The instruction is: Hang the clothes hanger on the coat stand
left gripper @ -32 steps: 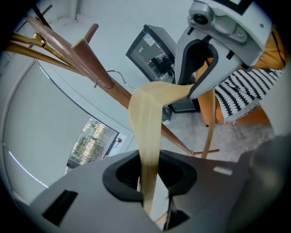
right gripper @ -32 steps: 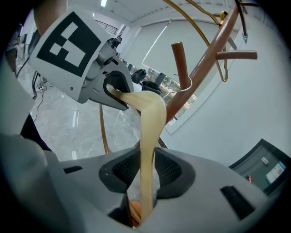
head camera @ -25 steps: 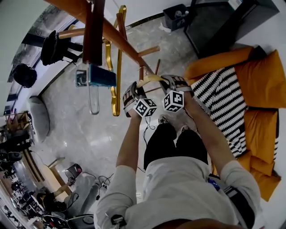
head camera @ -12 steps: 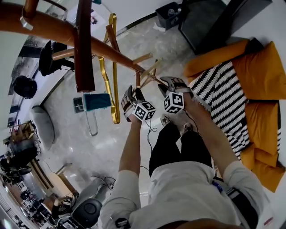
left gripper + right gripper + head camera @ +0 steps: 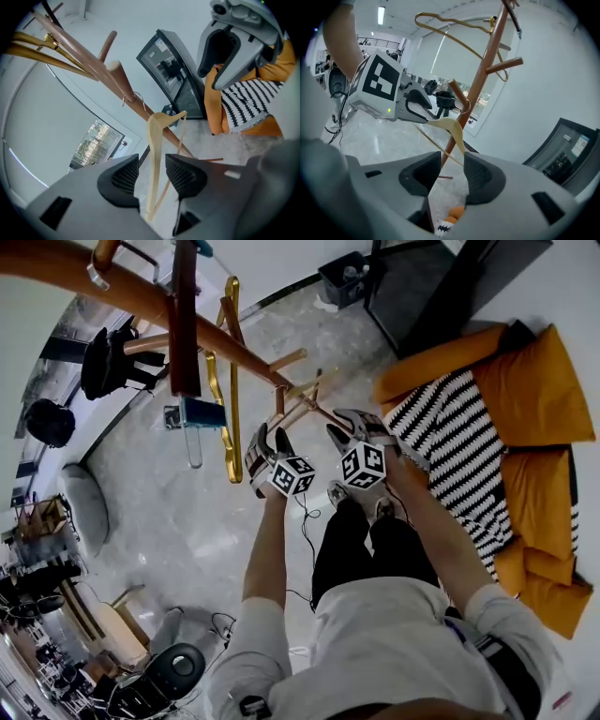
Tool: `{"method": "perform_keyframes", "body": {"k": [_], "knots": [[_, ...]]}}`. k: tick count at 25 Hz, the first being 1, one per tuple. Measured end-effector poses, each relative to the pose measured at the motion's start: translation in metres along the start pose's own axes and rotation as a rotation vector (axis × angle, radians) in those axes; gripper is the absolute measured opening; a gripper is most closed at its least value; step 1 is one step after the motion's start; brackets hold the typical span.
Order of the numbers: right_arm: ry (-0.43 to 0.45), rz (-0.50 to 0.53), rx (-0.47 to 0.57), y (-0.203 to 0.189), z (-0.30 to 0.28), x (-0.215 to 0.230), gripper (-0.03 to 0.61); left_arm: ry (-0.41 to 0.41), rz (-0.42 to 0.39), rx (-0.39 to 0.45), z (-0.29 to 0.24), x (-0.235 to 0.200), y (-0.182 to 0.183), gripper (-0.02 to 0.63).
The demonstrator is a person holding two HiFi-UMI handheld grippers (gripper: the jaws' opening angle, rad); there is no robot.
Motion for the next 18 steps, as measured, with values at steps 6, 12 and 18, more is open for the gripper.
{"method": "perform_keyframes", "body": {"k": [6, 12, 18], "knots": [[-0.061, -0.103, 0.066, 0.019, 0.056, 0.007, 0.149, 0.022, 0.18, 0.045, 0.047, -0.009, 0.012, 0.169], [-0.107, -0.259, 0.145, 0.036, 0.115, -0.009, 0.14, 0.017, 0.345, 0.072, 0.112, -0.001, 0.007, 0.169], [-0.158, -0.422, 0.221, 0.041, 0.159, -0.023, 0.068, -0.076, 0.603, 0.159, 0.173, 0.014, 0.017, 0.152]]}}
Point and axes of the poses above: the fingertips, and each gripper's own axes: z backward along the fingers, x to its right, y out of its top, the point moved 10 cm from there along z, backward along the fingers, and after that the axes turned 7 degrees about z, right-handed, at the moved point
